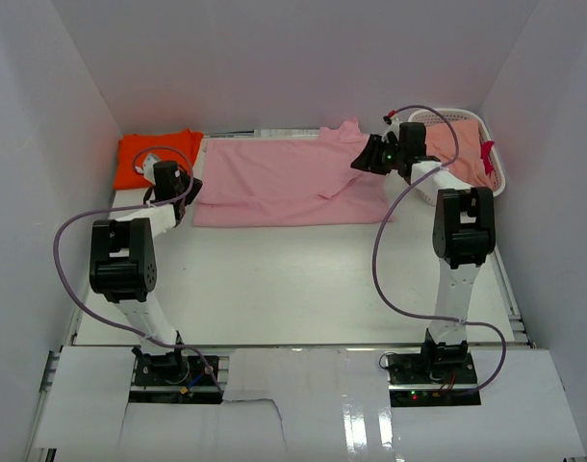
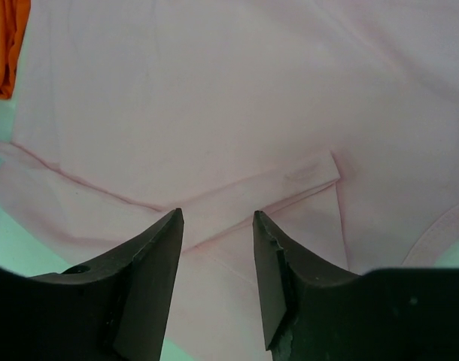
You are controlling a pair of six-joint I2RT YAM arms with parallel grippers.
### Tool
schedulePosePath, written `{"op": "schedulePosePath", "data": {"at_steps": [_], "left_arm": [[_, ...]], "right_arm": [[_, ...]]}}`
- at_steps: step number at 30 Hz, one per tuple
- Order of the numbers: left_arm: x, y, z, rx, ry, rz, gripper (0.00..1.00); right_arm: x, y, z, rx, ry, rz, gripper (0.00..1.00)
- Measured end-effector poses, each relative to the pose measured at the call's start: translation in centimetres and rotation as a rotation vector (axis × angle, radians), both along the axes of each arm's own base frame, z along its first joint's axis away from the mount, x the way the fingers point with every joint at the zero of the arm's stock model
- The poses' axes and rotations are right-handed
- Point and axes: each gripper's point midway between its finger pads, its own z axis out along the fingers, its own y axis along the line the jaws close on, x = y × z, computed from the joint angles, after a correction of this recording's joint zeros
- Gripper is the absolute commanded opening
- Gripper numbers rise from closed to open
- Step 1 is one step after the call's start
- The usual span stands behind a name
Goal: Fold and stack the t-shirts
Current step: Fold the flattened tshirt in 1/3 of the way
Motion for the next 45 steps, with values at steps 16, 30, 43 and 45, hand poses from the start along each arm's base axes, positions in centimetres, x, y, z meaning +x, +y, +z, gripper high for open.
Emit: {"op": "schedulePosePath", "data": {"at_steps": [16, 30, 43, 45], "left_arm": [[-5.6, -12.4, 2.0, -0.137, -0.017, -0.479, 0.00], [-4.9, -27.0, -3.7, -0.125, 0.043, -0.876, 0.00], [-6.2, -33.6, -4.2, -0.149, 0.031, -1.041, 0.00], [-6.2, -34.1, -3.9, -0.138, 0.022, -1.052, 0.00]], "right_arm": [[-7.2, 5.8, -1.5, -0.059, 0.135, 0.145, 0.08], [-9.7, 6.9, -3.8, -0.079, 0.210, 0.178, 0.08], [-10.0, 6.9, -4.5, -0.088, 0.229, 0.177, 0.08], [-9.7, 7.1, -4.9, -0.094, 0.234, 0.174, 0.08]]}}
